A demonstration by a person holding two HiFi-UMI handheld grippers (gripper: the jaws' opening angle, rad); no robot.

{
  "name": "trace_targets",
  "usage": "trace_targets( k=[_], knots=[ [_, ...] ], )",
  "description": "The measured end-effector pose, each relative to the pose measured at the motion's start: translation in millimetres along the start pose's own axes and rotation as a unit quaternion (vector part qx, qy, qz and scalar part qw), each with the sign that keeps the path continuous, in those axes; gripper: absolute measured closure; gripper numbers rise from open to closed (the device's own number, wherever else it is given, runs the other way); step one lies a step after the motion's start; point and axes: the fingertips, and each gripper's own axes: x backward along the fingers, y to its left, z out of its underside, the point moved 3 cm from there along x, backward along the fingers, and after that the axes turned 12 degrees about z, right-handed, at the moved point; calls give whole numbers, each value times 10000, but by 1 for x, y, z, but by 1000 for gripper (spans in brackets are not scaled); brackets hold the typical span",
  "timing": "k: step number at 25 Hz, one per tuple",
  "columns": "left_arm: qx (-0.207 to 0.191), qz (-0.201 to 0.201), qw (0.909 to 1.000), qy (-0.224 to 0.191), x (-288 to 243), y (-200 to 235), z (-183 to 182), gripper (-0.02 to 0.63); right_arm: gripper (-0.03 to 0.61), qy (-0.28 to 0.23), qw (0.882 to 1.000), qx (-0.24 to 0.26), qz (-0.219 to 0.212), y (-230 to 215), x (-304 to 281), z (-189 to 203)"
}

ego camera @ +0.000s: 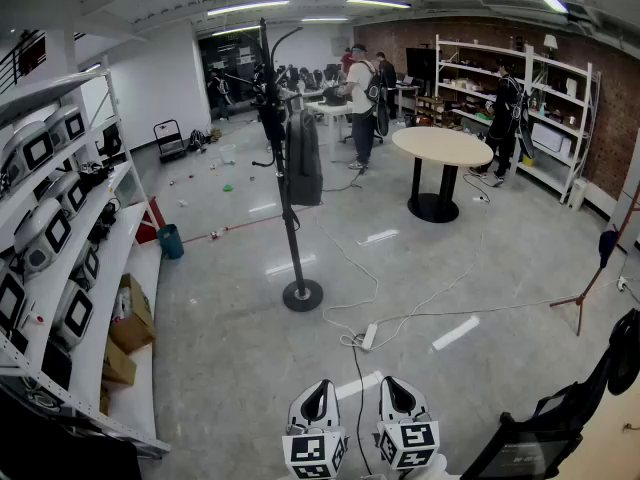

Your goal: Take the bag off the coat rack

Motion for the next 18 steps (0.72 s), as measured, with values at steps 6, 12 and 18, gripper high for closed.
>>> trace_targets(
  k=[6,12,18],
  knots=[
    [0,-10,10000,-57,-27,20,-5,615,568,50,10000,54,5,1,-28,4],
    [-61,62,9999,-54,-62,52,-12,615,568,41,10000,-5,30,10,-76,1],
    [-166,93,9997,-141,-97,90,-30,615,568,-105,9999,6,70,22,-126,-16]
  ],
)
